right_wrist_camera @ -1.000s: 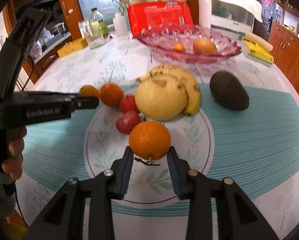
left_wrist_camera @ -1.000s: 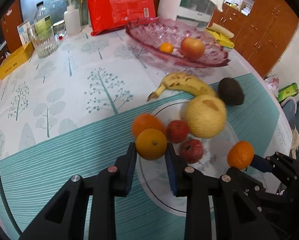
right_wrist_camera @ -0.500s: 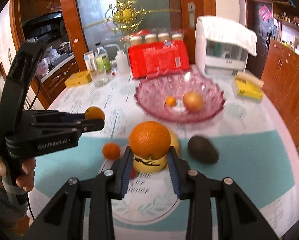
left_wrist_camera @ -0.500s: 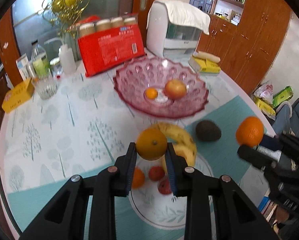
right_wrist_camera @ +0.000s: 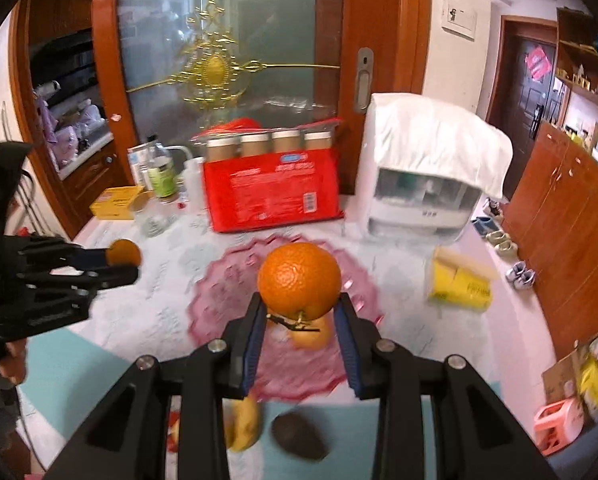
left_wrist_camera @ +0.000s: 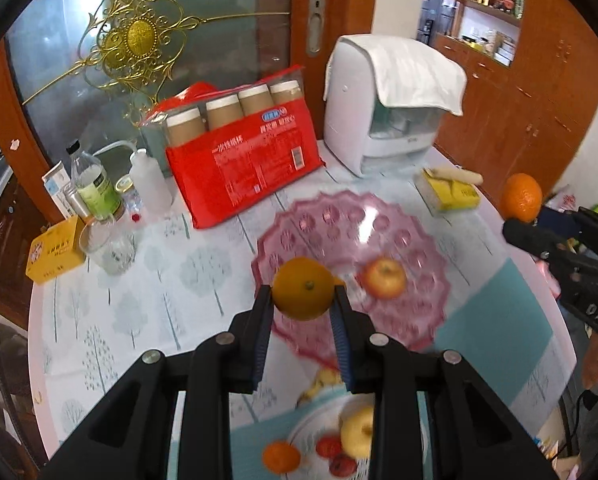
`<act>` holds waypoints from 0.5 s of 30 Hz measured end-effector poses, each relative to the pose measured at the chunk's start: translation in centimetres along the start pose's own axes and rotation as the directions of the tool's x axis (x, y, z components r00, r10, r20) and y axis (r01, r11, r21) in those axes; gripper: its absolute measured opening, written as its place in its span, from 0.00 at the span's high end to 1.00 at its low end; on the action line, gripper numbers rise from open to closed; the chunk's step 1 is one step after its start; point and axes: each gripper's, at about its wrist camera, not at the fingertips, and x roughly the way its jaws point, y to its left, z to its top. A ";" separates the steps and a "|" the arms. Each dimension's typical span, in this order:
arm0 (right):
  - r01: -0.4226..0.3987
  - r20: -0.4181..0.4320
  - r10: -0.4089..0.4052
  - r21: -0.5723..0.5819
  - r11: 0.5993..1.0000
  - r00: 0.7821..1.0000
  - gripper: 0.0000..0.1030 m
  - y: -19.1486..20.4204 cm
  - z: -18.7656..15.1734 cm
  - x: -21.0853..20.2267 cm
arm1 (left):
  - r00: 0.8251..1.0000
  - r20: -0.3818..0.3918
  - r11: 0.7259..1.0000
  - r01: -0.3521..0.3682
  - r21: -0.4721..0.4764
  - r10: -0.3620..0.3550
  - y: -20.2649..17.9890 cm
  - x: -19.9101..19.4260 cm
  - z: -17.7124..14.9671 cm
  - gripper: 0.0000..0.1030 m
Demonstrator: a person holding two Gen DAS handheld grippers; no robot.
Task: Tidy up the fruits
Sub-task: 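Carry both held citrus fruits over the pink glass bowl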
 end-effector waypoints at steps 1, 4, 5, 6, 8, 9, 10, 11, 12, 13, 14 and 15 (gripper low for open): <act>-0.001 -0.008 0.001 -0.003 1.000 1.000 0.66 -0.4 0.6 1.1 | 1.000 -0.003 1.000 -0.010 -0.005 0.010 -0.3 1.0 0.9 0.74; -0.015 -0.036 0.015 -0.006 1.000 0.999 0.66 -1.4 1.8 4.6 | 0.999 -0.015 0.999 -0.034 -0.011 0.034 -1.0 3.8 2.5 0.74; -0.015 -0.047 0.015 -0.012 1.000 0.999 0.66 -1.5 2.0 5.9 | 0.999 -0.027 0.999 -0.041 -0.016 0.040 -1.2 4.9 2.7 0.74; -0.016 -0.058 0.015 -0.015 1.000 0.998 0.66 -1.5 2.0 7.0 | 0.998 -0.042 0.999 -0.043 -0.024 0.041 -1.3 6.0 2.8 0.74; -0.025 -0.082 0.023 -0.021 0.999 0.996 0.66 -1.5 1.7 9.1 | 0.996 -0.077 0.998 -0.047 -0.044 0.044 -1.6 8.4 2.6 0.74; -0.029 -0.097 0.026 -0.020 0.999 0.995 0.66 -1.5 1.4 10.2 | 0.994 -0.101 0.997 -0.053 -0.055 0.047 -1.7 10.0 2.3 0.74; -0.033 -0.112 0.031 -0.018 0.999 0.993 0.66 -1.6 1.1 11.4 | 0.992 -0.116 0.997 -0.056 -0.061 0.049 -1.9 10.9 1.9 0.74; -0.038 -0.124 0.036 -0.015 0.999 0.992 0.66 -1.6 0.8 12.2 | 0.989 -0.136 0.996 -0.059 -0.069 0.049 -2.0 12.3 1.3 0.74; -0.043 -0.138 0.041 -0.012 0.999 0.990 0.66 -1.6 0.5 13.1 | 0.988 -0.147 0.995 -0.064 -0.072 0.052 -2.1 13.1 0.9 0.74; -0.047 -0.157 0.045 -0.007 0.999 0.987 0.66 -1.7 0.1 14.2 | 0.985 -0.162 0.995 -0.069 -0.076 0.056 -2.2 14.1 0.4 0.74; -0.052 -0.167 0.051 -0.005 0.999 0.985 0.66 -1.8 -0.1 14.9 | 0.984 -0.172 0.995 -0.069 -0.077 0.055 -2.3 14.9 -0.1 0.74; -0.060 -0.180 0.059 0.000 0.998 0.982 0.66 -1.9 -0.5 15.8 | 0.982 -0.181 0.994 -0.070 -0.078 0.055 -2.5 15.6 -0.4 0.74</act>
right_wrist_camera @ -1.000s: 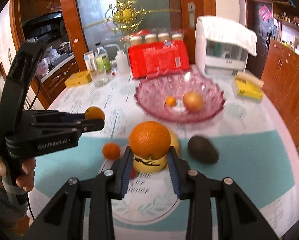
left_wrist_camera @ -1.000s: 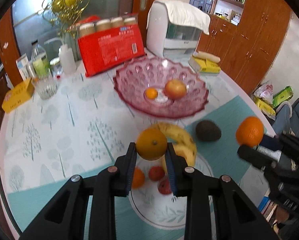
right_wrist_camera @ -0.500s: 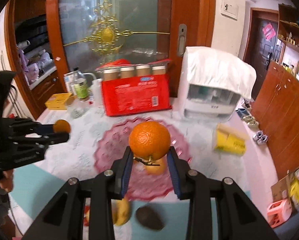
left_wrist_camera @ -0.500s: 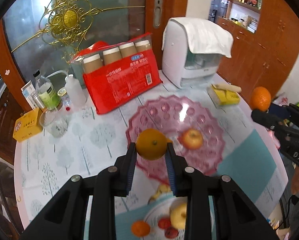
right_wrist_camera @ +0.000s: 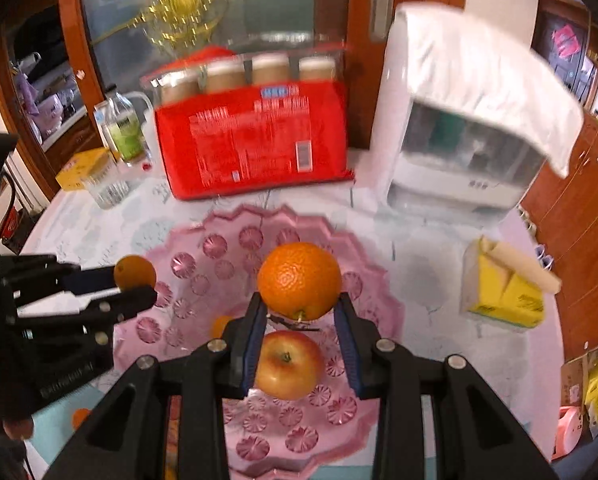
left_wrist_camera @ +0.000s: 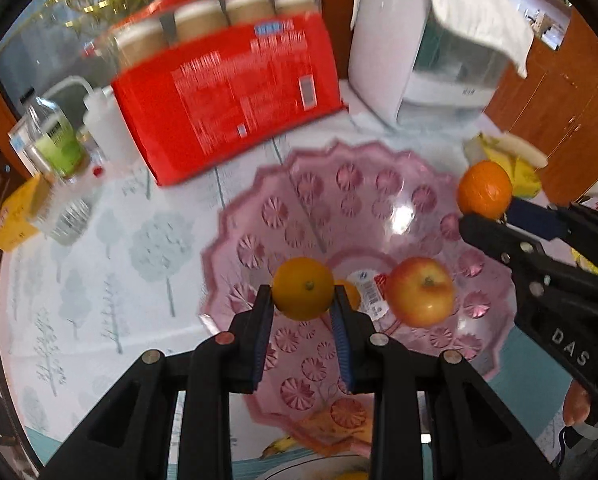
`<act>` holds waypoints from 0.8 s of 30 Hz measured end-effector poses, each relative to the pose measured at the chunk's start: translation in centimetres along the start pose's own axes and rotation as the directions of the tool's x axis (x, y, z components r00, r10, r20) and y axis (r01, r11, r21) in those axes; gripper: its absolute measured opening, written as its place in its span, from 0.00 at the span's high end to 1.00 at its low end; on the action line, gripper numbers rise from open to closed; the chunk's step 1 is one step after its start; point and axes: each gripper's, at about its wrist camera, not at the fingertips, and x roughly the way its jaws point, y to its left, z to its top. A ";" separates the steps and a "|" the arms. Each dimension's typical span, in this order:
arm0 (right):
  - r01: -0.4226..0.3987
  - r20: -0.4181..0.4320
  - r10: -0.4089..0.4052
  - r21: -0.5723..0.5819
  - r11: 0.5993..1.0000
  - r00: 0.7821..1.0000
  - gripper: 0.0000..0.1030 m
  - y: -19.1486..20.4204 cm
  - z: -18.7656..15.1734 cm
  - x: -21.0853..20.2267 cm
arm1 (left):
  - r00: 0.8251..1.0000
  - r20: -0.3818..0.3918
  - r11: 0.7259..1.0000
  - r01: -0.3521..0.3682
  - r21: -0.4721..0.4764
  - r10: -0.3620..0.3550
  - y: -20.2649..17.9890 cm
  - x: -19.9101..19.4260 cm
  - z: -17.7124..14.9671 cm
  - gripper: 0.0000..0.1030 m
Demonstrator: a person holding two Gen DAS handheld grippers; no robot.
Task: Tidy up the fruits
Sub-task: 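Carry both held citrus fruits over the pink glass bowl, then release the tangerine with the left tool while the right tool drops its orange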
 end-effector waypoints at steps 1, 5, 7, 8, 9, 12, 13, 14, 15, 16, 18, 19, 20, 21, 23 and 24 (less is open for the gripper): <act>-0.004 -0.013 0.004 0.004 1.000 1.000 0.66 -0.2 -0.2 0.8 | 1.000 -0.005 1.000 -0.001 0.000 0.001 -0.1 0.4 -0.2 0.74; -0.018 -0.049 0.019 0.015 1.000 0.999 0.66 -0.6 -0.5 3.3 | 0.999 -0.038 1.000 -0.011 -0.010 0.011 -0.6 2.8 -0.6 0.74; -0.025 -0.063 0.026 0.019 1.000 0.998 0.66 -0.6 -0.6 4.3 | 0.999 -0.048 1.000 -0.012 -0.020 0.011 -0.7 3.6 -0.6 0.74; -0.029 -0.068 0.031 0.021 0.999 0.997 0.66 -0.6 -0.6 4.7 | 0.999 -0.052 1.000 -0.011 -0.025 0.009 -0.9 4.0 -0.6 0.74; -0.032 -0.072 0.033 0.020 0.999 0.997 0.66 -0.6 -0.6 5.1 | 0.999 -0.054 1.000 -0.010 -0.025 0.008 -1.0 4.3 -0.6 0.74; -0.039 -0.087 0.041 0.021 0.999 0.995 0.66 -0.3 -0.5 6.1 | 0.998 -0.062 1.000 -0.015 -0.018 0.014 -1.4 5.2 -0.6 0.74; -0.044 -0.093 0.045 0.021 0.999 0.995 0.66 -0.2 -0.5 6.5 | 0.998 -0.065 1.000 -0.016 -0.017 0.015 -1.4 5.3 -0.6 0.74; -0.046 -0.097 0.048 0.022 0.999 0.994 0.66 -0.1 -0.5 6.8 | 0.998 -0.068 1.000 -0.014 -0.016 0.013 -1.6 5.5 -0.7 0.74; -0.048 -0.102 0.050 0.020 0.999 0.994 0.66 0.0 -0.5 7.1 | 0.997 -0.070 1.000 -0.014 -0.017 0.012 -1.6 5.6 -0.7 0.74; -0.047 -0.108 0.048 0.016 0.999 0.993 0.66 0.1 -0.5 7.4 | 0.997 -0.072 1.000 -0.013 -0.016 0.012 -1.7 5.7 -0.6 0.74; -0.048 -0.119 0.049 0.011 0.999 0.992 0.66 0.3 -0.6 7.9 | 0.997 -0.077 1.000 -0.017 -0.012 0.016 -1.8 5.9 -0.7 0.73; -0.051 -0.126 0.052 0.010 0.999 0.991 0.65 0.4 -0.6 8.1 | 0.997 -0.079 1.000 -0.018 -0.010 0.017 -1.8 6.0 -0.7 0.73; -0.053 -0.133 0.054 0.010 0.999 0.990 0.65 0.5 -0.6 8.4 | 0.996 -0.082 1.000 -0.022 -0.009 0.022 -1.8 6.1 -0.7 0.73; -0.055 -0.139 0.057 0.012 0.998 0.989 0.65 0.6 -0.7 8.5 | 0.996 -0.086 1.000 -0.026 -0.008 0.025 -1.8 6.2 -0.7 0.73; -0.064 -0.143 0.065 0.012 0.998 0.988 0.65 0.7 -0.7 8.7 | 0.995 -0.091 0.999 -0.031 -0.009 0.030 -1.7 6.3 -0.8 0.66; -0.067 -0.146 0.069 0.013 0.998 0.987 0.65 0.8 -0.6 8.7 | 0.995 -0.093 0.999 -0.032 -0.013 0.031 -1.6 6.3 -0.8 0.61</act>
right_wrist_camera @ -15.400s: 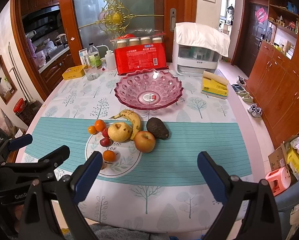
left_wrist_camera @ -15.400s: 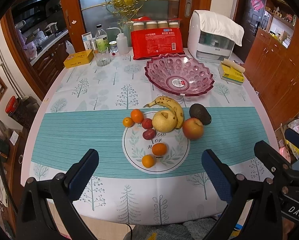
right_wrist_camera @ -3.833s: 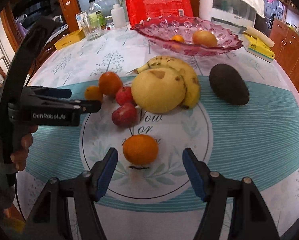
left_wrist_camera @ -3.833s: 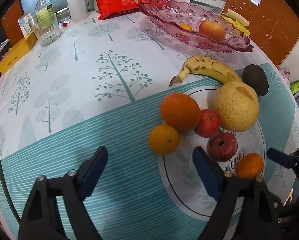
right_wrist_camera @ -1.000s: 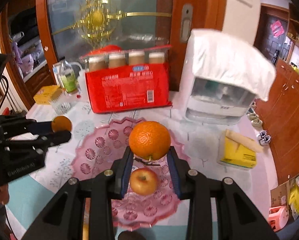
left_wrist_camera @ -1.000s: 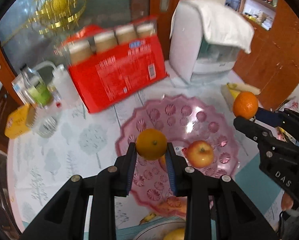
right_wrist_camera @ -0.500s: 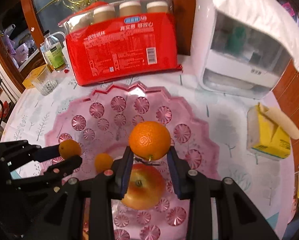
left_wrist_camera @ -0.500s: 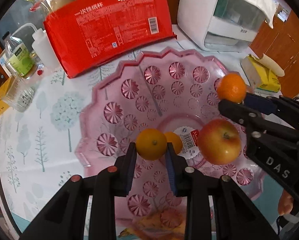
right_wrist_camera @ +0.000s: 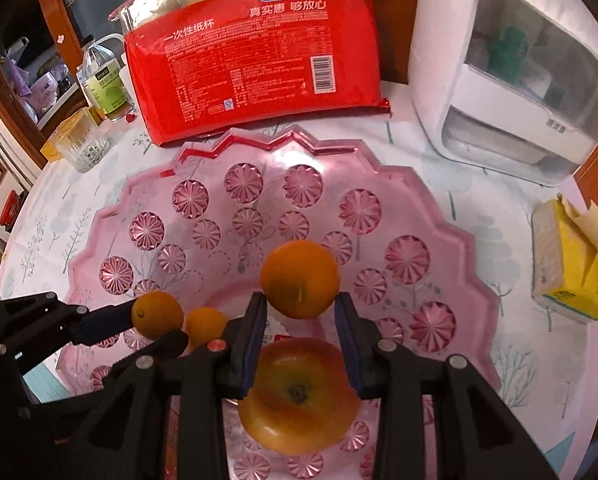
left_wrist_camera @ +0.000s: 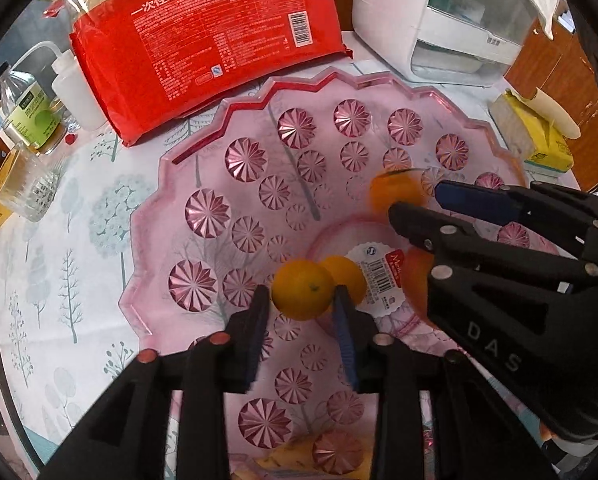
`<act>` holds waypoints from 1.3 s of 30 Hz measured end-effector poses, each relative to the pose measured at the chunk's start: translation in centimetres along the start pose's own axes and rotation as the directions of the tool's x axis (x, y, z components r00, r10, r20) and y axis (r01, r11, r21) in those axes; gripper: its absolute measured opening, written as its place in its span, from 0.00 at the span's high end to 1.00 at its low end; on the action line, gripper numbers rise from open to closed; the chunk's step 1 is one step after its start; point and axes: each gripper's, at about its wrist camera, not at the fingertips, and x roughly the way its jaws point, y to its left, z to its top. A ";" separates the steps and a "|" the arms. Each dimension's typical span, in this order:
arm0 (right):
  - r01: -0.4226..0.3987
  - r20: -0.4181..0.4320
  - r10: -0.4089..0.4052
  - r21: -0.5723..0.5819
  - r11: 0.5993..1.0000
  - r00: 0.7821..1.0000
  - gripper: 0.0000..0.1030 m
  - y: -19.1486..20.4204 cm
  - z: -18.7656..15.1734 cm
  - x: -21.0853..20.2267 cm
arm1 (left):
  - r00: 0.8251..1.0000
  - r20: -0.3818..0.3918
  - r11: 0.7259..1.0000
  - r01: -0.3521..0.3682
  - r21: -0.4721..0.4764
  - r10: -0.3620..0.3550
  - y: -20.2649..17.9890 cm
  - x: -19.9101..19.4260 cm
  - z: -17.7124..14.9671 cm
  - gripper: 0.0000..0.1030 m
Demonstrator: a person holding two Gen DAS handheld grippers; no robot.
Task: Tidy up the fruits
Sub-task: 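Release the tangerine with the left tool while the right tool drops its orange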
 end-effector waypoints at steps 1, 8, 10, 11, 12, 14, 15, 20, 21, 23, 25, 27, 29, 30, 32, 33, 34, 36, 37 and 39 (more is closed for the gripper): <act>0.001 -0.002 -0.001 -0.002 1.000 1.000 0.65 0.1 0.1 0.0 | 1.000 -0.001 1.000 0.000 -0.004 0.000 0.1 0.0 0.0 0.48; 0.001 0.018 -0.001 -0.006 1.000 1.000 0.65 0.6 0.1 -1.2 | 0.999 0.034 1.000 0.003 -0.017 -0.003 0.7 -1.5 -0.5 0.29; 0.006 0.035 -0.006 -0.011 1.000 0.999 0.65 0.7 0.0 -1.9 | 0.999 0.038 1.000 0.005 -0.021 -0.004 0.9 -2.0 -0.7 0.29; 0.009 0.041 -0.009 -0.012 1.000 0.999 0.65 0.7 -0.1 -2.3 | 0.999 0.042 1.000 0.007 -0.024 -0.006 1.0 -2.2 -0.8 0.29; 0.011 0.048 -0.011 -0.010 1.000 0.999 0.65 0.7 -0.1 -2.7 | 0.999 0.045 1.000 0.009 -0.026 -0.008 1.0 -2.4 -0.9 0.28; 0.014 0.057 -0.013 -0.002 1.000 0.998 0.65 0.7 -0.2 -3.3 | 0.999 0.050 0.999 0.010 -0.031 -0.009 1.1 -2.9 -1.2 0.27; 0.017 0.062 -0.018 0.003 1.000 0.998 0.65 0.6 -0.3 -3.6 | 0.999 0.053 0.999 0.011 -0.033 -0.009 1.1 -3.1 -1.3 0.27; 0.023 0.080 -0.025 0.027 0.999 0.997 0.65 0.5 -0.8 -5.1 | 0.998 0.067 0.998 0.013 -0.053 -0.009 1.6 -4.5 -2.0 0.27; 0.022 0.083 -0.024 0.032 0.999 0.996 0.65 0.5 -0.9 -5.5 | 0.998 0.069 0.998 0.016 -0.058 -0.012 1.7 -4.8 -2.1 0.27; 0.021 0.093 -0.024 0.036 0.999 0.995 0.65 0.6 -1.3 -6.2 | 0.997 0.077 0.997 0.022 -0.070 -0.017 2.0 -5.7 -2.4 0.27; 0.025 0.103 -0.029 0.036 0.999 0.994 0.65 0.8 -1.6 -7.1 | 0.996 0.086 0.996 0.027 -0.080 -0.021 2.3 -6.5 -2.8 0.27; 0.025 0.118 -0.030 0.037 0.999 0.993 0.65 1.1 -1.9 -8.1 | 0.994 0.101 0.995 0.040 -0.091 -0.031 2.6 -7.6 -3.2 0.27; 0.027 0.140 -0.033 0.040 0.999 0.990 0.65 1.5 -2.3 -9.3 | 0.992 0.118 0.994 0.047 -0.099 -0.035 2.8 -8.8 -3.6 0.27; 0.029 0.150 -0.035 0.042 0.999 0.988 0.65 1.7 -2.5 -9.8 | 0.991 0.125 0.994 0.048 -0.101 -0.035 2.9 -9.3 -3.8 0.26; 0.028 0.172 -0.036 0.050 0.998 0.984 0.65 2.1 -3.0 -11.0 | 0.990 0.139 0.993 0.047 -0.105 -0.033 3.0 -10.3 -4.1 0.26; 0.027 0.180 -0.036 0.052 0.998 0.983 0.65 2.3 -3.2 -11.5 | 0.988 0.148 0.993 0.048 -0.108 -0.032 3.1 -11.1 -4.5 0.26; 0.027 0.187 -0.037 0.054 0.998 0.982 0.65 2.5 -3.4 -12.1 | 0.988 0.154 0.993 0.048 -0.112 -0.031 3.1 -11.5 -4.6 0.26; 0.030 0.203 -0.041 0.057 0.998 0.978 0.65 2.9 -3.9 -13.2 | 0.985 0.172 0.992 0.051 -0.117 -0.030 3.3 -12.7 -5.2 0.26; 0.031 0.210 -0.043 0.058 0.998 0.977 0.65 3.1 -4.1 -13.7 | 0.984 0.177 0.992 0.051 -0.117 -0.030 3.3 -13.2 -5.4 0.26; 0.036 0.224 -0.048 0.060 0.998 0.973 0.65 3.7 -4.6 -14.7 | 0.983 0.185 0.993 0.041 -0.113 -0.020 3.4 -14.2 -6.1 0.26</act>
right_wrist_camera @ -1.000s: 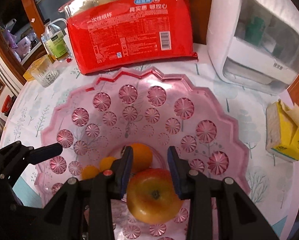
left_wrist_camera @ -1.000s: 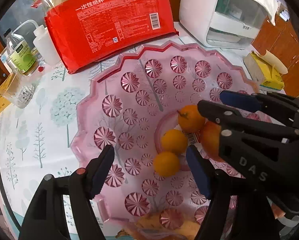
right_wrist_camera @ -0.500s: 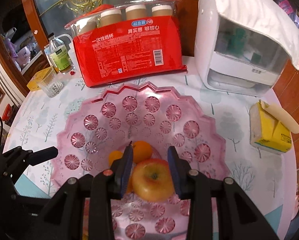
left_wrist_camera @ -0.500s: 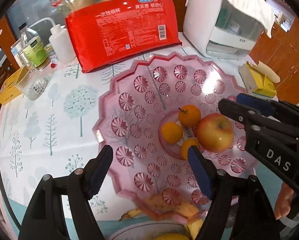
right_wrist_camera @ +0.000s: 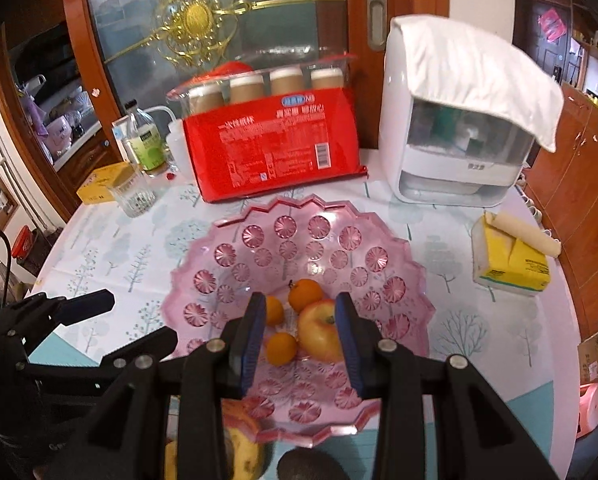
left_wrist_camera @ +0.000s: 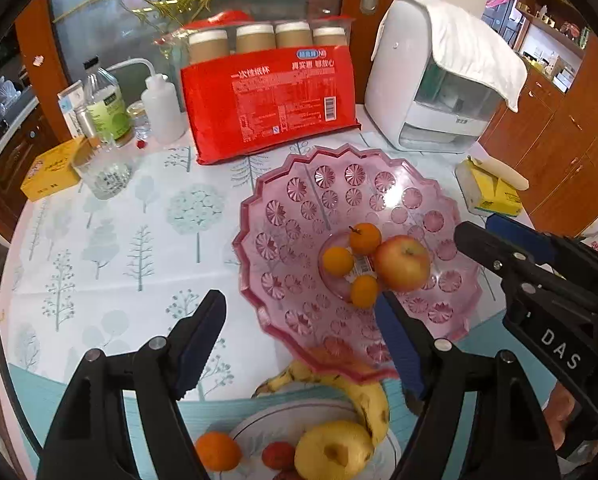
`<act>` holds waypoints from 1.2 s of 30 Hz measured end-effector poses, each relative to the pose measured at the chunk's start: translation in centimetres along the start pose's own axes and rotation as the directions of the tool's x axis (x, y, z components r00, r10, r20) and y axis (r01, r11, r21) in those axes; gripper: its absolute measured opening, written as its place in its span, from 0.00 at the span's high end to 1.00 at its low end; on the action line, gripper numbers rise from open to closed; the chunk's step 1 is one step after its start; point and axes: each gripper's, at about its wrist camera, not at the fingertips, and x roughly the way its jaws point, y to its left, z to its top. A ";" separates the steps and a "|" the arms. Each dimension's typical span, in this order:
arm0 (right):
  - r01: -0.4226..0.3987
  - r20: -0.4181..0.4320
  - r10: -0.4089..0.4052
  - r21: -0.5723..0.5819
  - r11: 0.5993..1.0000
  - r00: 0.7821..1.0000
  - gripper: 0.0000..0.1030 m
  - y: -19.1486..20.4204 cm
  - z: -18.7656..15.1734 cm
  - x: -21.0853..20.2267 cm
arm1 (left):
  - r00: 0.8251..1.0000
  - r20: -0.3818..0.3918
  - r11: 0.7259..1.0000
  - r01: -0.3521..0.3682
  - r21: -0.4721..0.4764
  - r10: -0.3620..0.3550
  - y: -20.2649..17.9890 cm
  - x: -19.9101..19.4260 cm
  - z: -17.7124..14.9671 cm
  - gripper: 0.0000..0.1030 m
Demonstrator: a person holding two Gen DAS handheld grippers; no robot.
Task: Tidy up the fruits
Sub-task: 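Release the tangerine with the left tool while the right tool drops its orange, then grasp the large orange with the left tool while the right tool grasps a red apple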
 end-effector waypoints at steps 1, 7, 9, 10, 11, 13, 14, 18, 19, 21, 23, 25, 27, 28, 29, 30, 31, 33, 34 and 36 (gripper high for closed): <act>0.002 0.007 -0.002 0.000 1.000 1.000 0.65 0.2 -0.2 -0.5 | 1.000 0.002 1.000 -0.003 0.000 0.003 0.2 -0.5 -0.3 0.26; -0.003 0.028 0.003 0.020 1.000 1.000 0.65 1.3 -1.6 -3.4 | 1.000 0.001 1.000 0.003 -0.008 -0.003 1.1 -2.7 -1.7 0.26; -0.003 0.033 0.002 0.029 1.000 0.999 0.65 1.5 -2.1 -4.1 | 1.000 0.006 1.000 0.006 -0.001 -0.006 1.4 -3.4 -2.2 0.26; 0.000 0.035 -0.001 0.030 1.000 0.999 0.65 1.7 -2.3 -4.4 | 1.000 0.009 1.000 0.005 0.003 -0.005 1.6 -3.9 -2.5 0.26; 0.003 0.035 -0.005 0.032 0.999 0.999 0.65 1.9 -2.7 -4.8 | 1.000 0.012 1.000 0.005 0.006 -0.005 1.7 -4.3 -2.8 0.26; 0.003 0.038 -0.005 0.038 0.999 0.999 0.65 2.1 -3.2 -5.4 | 1.000 0.020 1.000 0.008 0.012 -0.008 1.9 -5.0 -3.2 0.26; 0.003 0.040 -0.005 0.043 0.999 0.999 0.65 2.2 -3.5 -5.7 | 1.000 0.025 1.000 0.007 0.014 -0.008 2.0 -5.3 -3.4 0.26; -0.005 0.043 0.002 0.063 0.998 0.999 0.65 2.4 -4.7 -6.9 | 0.999 0.041 1.000 0.010 0.025 -0.011 2.2 -6.6 -4.2 0.26; -0.001 0.045 -0.002 0.066 0.998 0.999 0.65 2.5 -5.1 -7.2 | 0.999 0.042 1.000 0.012 0.028 -0.014 2.2 -6.8 -4.4 0.26; 0.000 0.048 -0.004 0.072 0.997 0.999 0.65 2.7 -5.7 -7.7 | 0.999 0.049 0.999 0.010 0.039 -0.012 2.3 -7.3 -4.8 0.26; -0.008 0.047 0.004 0.083 0.996 0.999 0.65 2.7 -6.2 -8.1 | 0.998 0.055 0.999 0.004 0.052 -0.007 2.3 -7.7 -5.3 0.26; -0.016 0.047 0.011 0.094 0.995 0.999 0.65 2.9 -6.7 -8.4 | 0.998 0.056 0.998 0.002 0.058 -0.005 2.4 -8.0 -5.8 0.26; -0.007 0.050 0.002 0.087 0.996 0.999 0.65 3.2 -7.3 -8.8 | 0.998 0.056 0.998 0.001 0.058 -0.004 2.6 -8.2 -6.2 0.26; 0.004 0.052 -0.008 0.082 0.997 0.999 0.65 3.3 -7.6 -8.9 | 0.998 0.056 0.998 0.001 0.057 -0.004 2.8 -8.2 -6.3 0.26; 0.014 0.053 -0.019 0.078 0.997 0.998 0.65 3.5 -7.9 -9.1 | 0.999 0.054 0.998 0.000 0.056 -0.003 3.0 -8.2 -6.6 0.26; 0.019 0.053 -0.023 0.078 0.997 0.998 0.65 3.7 -8.3 -9.2 | 0.999 0.054 0.998 -0.001 0.055 -0.002 3.2 -8.2 -6.8 0.26; 0.018 0.052 -0.022 0.080 0.997 0.998 0.65 3.8 -8.5 -9.3 | 0.999 0.053 0.999 -0.001 0.054 -0.002 3.4 -8.3 -7.0 0.26; 0.015 0.050 -0.019 0.087 0.996 0.999 0.65 4.1 -9.1 -9.5 | 0.999 0.051 0.999 0.002 0.054 -0.005 3.8 -8.4 -7.5 0.26; 0.013 0.049 -0.018 0.087 0.996 0.999 0.65 4.2 -9.4 -9.6 | 0.999 0.052 0.999 0.003 0.054 -0.006 4.1 -8.5 -7.8 0.26; 0.014 0.049 -0.018 0.086 0.996 0.999 0.65 4.5 -10.0 -9.7 | 0.998 0.060 0.998 -0.003 0.055 0.000 4.6 -8.7 -8.3 0.26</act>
